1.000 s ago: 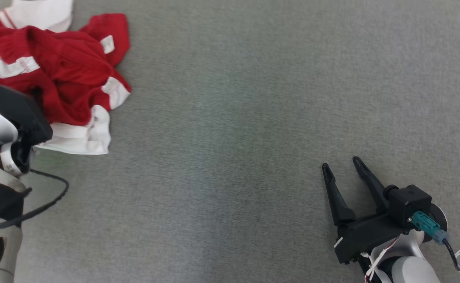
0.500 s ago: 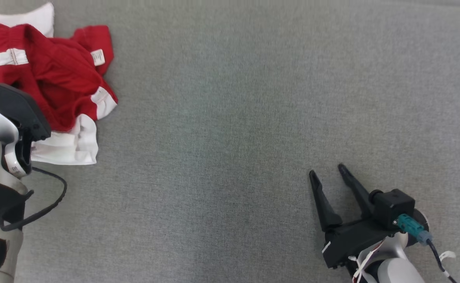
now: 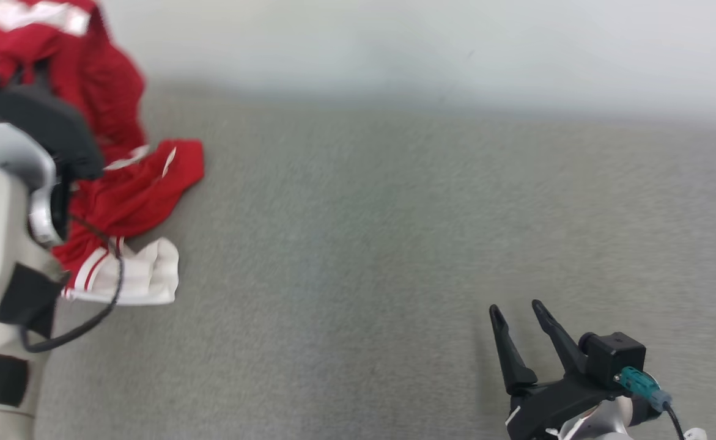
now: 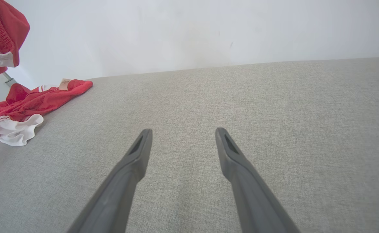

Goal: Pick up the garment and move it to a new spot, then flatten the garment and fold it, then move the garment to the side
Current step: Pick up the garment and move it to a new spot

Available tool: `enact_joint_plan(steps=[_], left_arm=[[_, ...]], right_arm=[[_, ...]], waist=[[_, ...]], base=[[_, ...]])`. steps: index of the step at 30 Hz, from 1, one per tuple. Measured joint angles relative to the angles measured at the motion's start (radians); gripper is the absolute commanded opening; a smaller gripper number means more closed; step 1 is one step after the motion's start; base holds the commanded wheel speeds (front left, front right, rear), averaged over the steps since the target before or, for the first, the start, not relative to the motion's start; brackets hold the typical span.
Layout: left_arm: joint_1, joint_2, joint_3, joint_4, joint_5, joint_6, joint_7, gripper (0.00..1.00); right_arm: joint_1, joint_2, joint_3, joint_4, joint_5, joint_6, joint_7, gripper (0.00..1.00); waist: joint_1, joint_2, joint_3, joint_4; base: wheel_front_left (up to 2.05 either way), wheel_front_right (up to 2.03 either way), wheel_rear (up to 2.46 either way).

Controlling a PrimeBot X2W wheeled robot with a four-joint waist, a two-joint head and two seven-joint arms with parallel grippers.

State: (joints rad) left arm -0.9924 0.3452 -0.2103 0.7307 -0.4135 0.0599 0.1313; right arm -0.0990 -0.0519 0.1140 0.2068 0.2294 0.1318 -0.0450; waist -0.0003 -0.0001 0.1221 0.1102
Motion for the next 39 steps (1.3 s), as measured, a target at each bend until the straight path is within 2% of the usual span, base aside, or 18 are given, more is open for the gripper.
enact_joint_plan(steps=[4,12,13,16,19,25,32,33,34,35,39], left_arm=[[-0.007,-0.035,-0.037,-0.077,0.002,-0.025,0.011,0.0],[0.04,-0.155,-0.073,-0.263,-0.064,-0.061,0.038,0.0],[0.04,-0.155,-0.073,-0.263,-0.064,-0.061,0.038,0.0],[0.104,-0.197,-0.101,-0.313,-0.085,-0.068,0.055,0.0],[0.173,-0.214,-0.139,-0.345,-0.078,-0.059,0.064,0.0],[0.321,-0.218,-0.194,-0.319,-0.053,-0.038,0.05,0.0],[0.395,-0.235,-0.261,-0.168,-0.018,-0.058,-0.026,0.0],[0.398,-0.239,-0.267,-0.135,-0.019,-0.062,-0.03,0.45],[0.401,-0.244,-0.274,-0.106,-0.021,-0.073,-0.034,0.96],[0.404,-0.25,-0.278,-0.087,-0.026,-0.083,-0.044,1.0],[0.416,-0.272,-0.283,-0.034,-0.078,-0.132,-0.079,1.0]], right_arm=[[0.005,0.001,-0.019,0.011,0.013,0.0,-0.01,1.0],[0.016,0.001,-0.038,0.01,0.02,0.0,-0.017,1.0],[0.016,0.001,-0.038,0.01,0.02,0.0,-0.017,1.0],[0.017,0.002,-0.045,0.008,0.024,0.0,-0.02,1.0],[0.019,0.001,-0.058,0.007,0.03,0.0,-0.026,1.0],[0.02,0.001,-0.052,0.009,0.039,0.0,-0.037,1.0],[0.0,0.002,-0.021,0.021,0.049,0.0,-0.041,1.0],[-0.005,0.002,-0.018,0.022,0.049,0.0,-0.043,1.0],[-0.006,0.001,-0.016,0.023,0.049,0.0,-0.043,1.0],[-0.005,0.001,-0.016,0.027,0.049,0.0,-0.043,1.0],[-0.004,0.002,-0.018,0.036,0.049,0.0,-0.044,1.0]], waist=[[0.0,0.0,-0.049,-0.046],[0.0001,-0.0001,-0.094,-0.183],[0.0001,-0.0001,-0.094,-0.183],[0.0001,-0.0001,-0.094,-0.243],[0.0001,0.0,-0.088,-0.3],[0.0002,0.0,-0.06,-0.389],[0.0004,0.0002,-0.001,-0.418],[0.0004,0.0001,0.004,-0.419],[0.0005,0.0001,0.007,-0.418],[0.0005,0.0002,0.009,-0.416],[0.0004,0.0002,0.002,-0.401]], base=[[0.0,0.0,0.0],[0.0,0.0,0.0],[0.0,0.0,0.0],[0.0,0.0,0.0],[0.0,0.0,0.0],[0.0,0.0,0.0],[0.0,0.0,0.0],[0.0,0.0,0.0],[0.0,0.0,0.0],[0.0,0.0,0.0],[0.0,0.0,0.0]])
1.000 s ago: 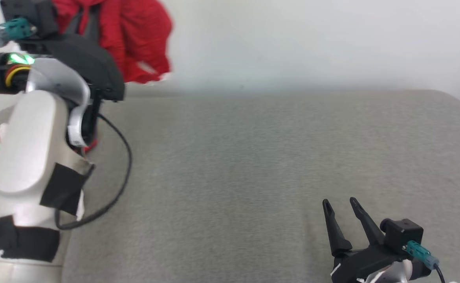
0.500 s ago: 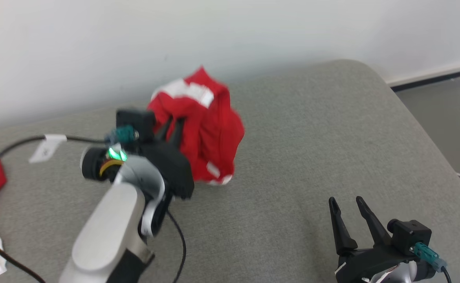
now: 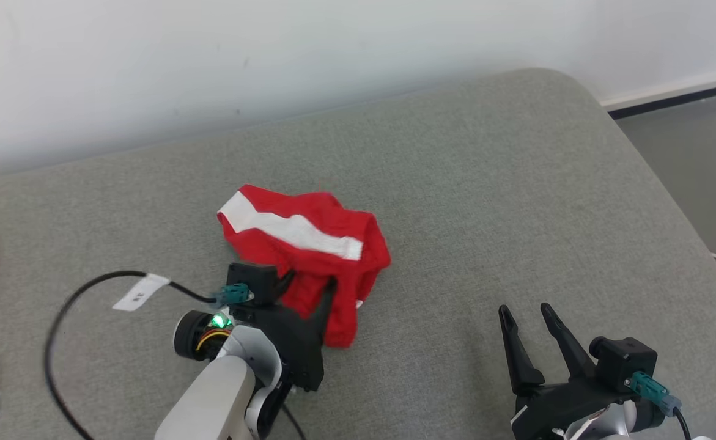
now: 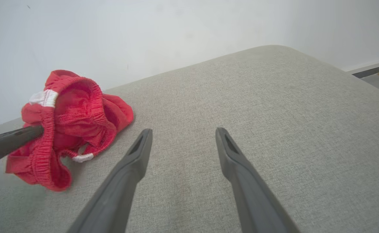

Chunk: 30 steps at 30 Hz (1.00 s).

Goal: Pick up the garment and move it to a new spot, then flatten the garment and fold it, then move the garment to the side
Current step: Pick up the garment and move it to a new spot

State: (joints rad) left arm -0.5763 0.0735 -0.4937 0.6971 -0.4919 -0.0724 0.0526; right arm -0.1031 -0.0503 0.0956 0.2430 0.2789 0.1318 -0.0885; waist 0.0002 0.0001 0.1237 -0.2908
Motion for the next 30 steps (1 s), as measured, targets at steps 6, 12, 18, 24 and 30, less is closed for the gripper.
enact_joint_plan(steps=[6,12,18,24,30], left_arm=[[0.032,-0.001,0.009,-0.066,-0.073,-0.043,-0.119,1.0],[0.128,0.059,0.067,-0.166,-0.12,-0.028,-0.18,1.0],[0.254,0.107,0.166,-0.302,-0.167,0.02,-0.268,1.0],[0.396,0.158,0.261,-0.478,-0.136,-0.007,-0.313,1.0],[0.535,0.129,0.374,-0.624,-0.023,-0.026,-0.315,1.0]], right_arm=[[0.008,0.0,-0.018,0.004,-0.009,0.0,0.005,1.0],[0.029,0.0,-0.058,-0.015,-0.026,0.0,0.019,1.0],[0.052,0.0,-0.094,-0.036,-0.027,0.0,0.036,1.0],[0.063,0.0,-0.101,-0.051,-0.035,0.0,0.023,1.0],[0.068,-0.002,-0.105,-0.039,-0.058,0.0,-0.02,1.0]], waist=[[-0.0002,-0.0001,-0.037,0.033],[-0.0002,-0.0001,-0.067,0.088],[-0.0003,-0.0001,-0.091,0.157],[-0.0002,-0.0001,-0.111,0.237],[-0.0003,-0.0002,-0.122,0.285]], base=[[0.0,0.0,0.0],[0.0,0.0,0.0],[0.0,0.0,0.0],[0.0,0.0,0.0],[0.0,0.0,0.0]])
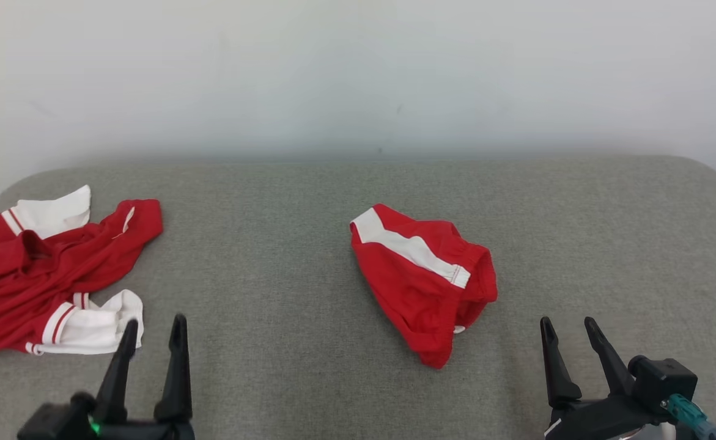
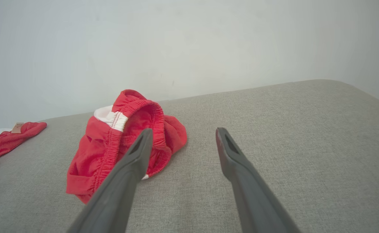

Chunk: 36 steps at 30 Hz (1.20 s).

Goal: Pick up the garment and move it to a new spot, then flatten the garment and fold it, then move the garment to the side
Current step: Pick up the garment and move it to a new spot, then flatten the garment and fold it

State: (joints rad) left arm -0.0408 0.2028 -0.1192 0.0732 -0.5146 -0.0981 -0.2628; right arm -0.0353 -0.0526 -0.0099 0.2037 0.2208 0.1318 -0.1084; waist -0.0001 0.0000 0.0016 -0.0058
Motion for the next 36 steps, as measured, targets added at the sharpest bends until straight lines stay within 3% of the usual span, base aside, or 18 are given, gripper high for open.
enact_joint_plan(steps=[12,36], left_arm=[[0.153,-0.046,0.082,0.07,0.149,-0.025,0.0,1.0],[0.14,-0.051,0.067,0.111,0.165,-0.033,0.0,1.0]], right_arm=[[0.037,-0.018,-0.009,0.043,0.006,0.0,-0.029,1.0],[0.04,-0.015,-0.007,0.062,0.008,0.0,-0.016,1.0]], waist=[[0.0,0.0,-0.015,0.011],[0.0001,0.0,-0.008,-0.008]], base=[[0.0,0.0,0.0],[0.0,0.0,0.0]])
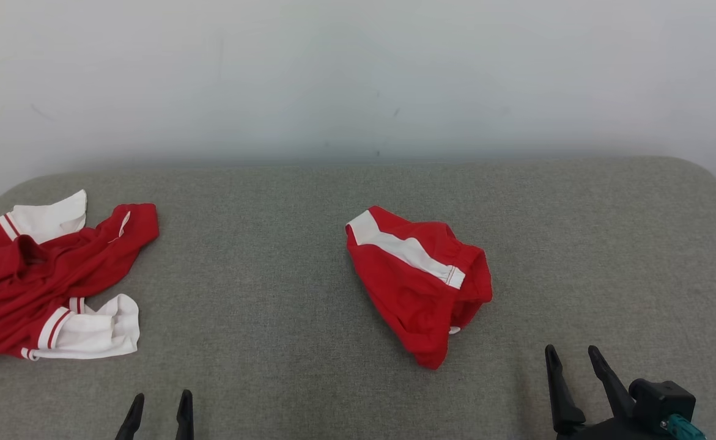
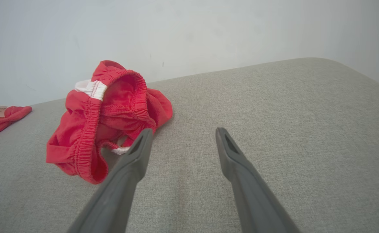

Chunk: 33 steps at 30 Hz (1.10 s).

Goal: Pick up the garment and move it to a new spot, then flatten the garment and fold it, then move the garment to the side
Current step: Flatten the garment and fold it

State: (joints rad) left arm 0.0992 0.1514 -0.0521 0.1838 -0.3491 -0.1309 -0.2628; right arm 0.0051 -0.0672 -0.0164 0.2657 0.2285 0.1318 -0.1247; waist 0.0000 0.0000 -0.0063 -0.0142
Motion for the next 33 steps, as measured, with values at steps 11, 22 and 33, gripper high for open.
enact_joint_plan(steps=[11,22,33], left_arm=[[-0.013,0.01,-0.022,-0.004,0.004,0.0,0.0,1.0],[-0.153,-0.008,-0.245,0.049,-0.017,0.0,0.118,1.0],[-0.409,-0.065,-0.363,0.211,0.074,0.071,0.164,1.0]], right_arm=[[-0.003,-0.002,0.025,-0.001,0.009,0.0,0.007,1.0],[-0.01,-0.011,0.057,-0.021,0.017,0.0,0.031,1.0],[-0.023,-0.005,0.058,-0.031,0.02,0.0,0.037,1.0]], waist=[[0.0,0.0,-0.003,-0.02],[0.0,0.0,0.004,-0.13],[0.0,0.0,0.037,-0.302]], base=[[0.0,0.0,0.0],[0.0,0.0,0.0],[0.0,0.0,0.0]])
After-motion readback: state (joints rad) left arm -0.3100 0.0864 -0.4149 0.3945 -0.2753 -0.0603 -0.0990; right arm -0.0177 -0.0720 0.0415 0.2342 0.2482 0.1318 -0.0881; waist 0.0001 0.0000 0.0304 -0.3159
